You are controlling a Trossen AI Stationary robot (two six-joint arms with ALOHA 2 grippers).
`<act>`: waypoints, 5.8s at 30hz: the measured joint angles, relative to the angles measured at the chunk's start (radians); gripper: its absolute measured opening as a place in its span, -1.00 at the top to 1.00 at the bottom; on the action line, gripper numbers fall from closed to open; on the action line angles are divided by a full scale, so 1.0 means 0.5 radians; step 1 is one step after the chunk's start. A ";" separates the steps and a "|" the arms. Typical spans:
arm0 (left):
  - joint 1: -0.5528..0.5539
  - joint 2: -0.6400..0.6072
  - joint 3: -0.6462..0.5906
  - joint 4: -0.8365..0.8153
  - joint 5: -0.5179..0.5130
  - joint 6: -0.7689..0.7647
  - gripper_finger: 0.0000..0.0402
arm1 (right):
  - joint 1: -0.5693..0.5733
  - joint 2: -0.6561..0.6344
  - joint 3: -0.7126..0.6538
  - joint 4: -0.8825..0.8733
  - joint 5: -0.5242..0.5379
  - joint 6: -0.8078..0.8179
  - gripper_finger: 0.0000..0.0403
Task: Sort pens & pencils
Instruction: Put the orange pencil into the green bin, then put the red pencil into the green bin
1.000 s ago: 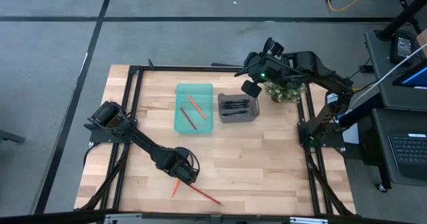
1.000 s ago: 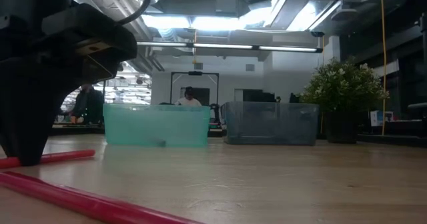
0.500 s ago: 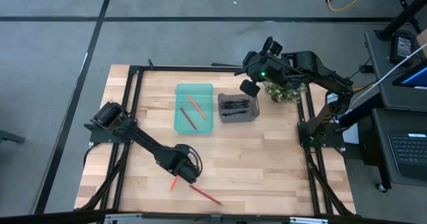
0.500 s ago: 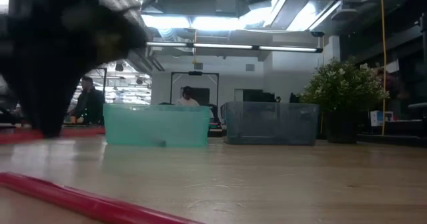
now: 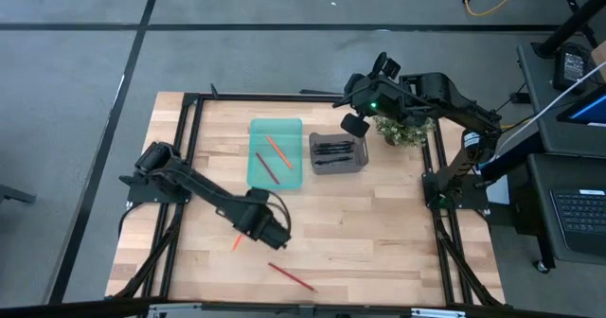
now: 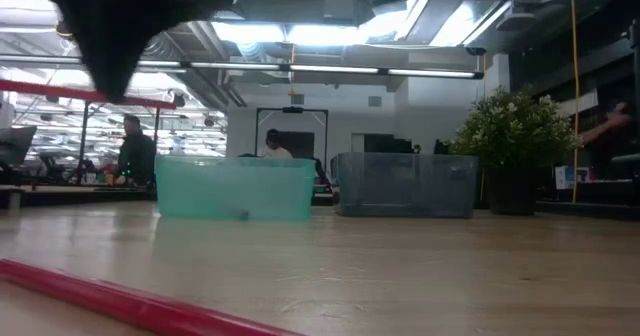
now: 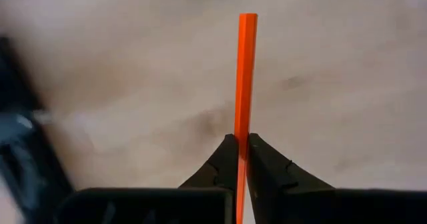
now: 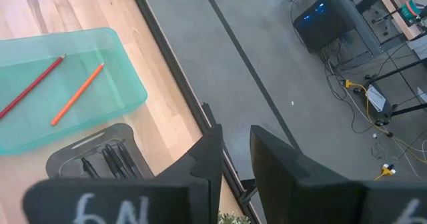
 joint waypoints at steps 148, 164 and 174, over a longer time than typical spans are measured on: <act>-0.217 0.288 -0.097 1.397 0.342 2.581 0.53 | -0.006 0.000 0.000 0.103 0.260 0.049 0.61; -0.177 0.426 -0.100 1.496 0.546 2.618 0.53 | -0.006 0.000 0.000 0.105 0.258 0.048 0.61; -0.161 0.461 -0.093 1.522 0.568 2.640 0.53 | -0.006 -0.001 0.000 0.107 0.219 0.056 0.61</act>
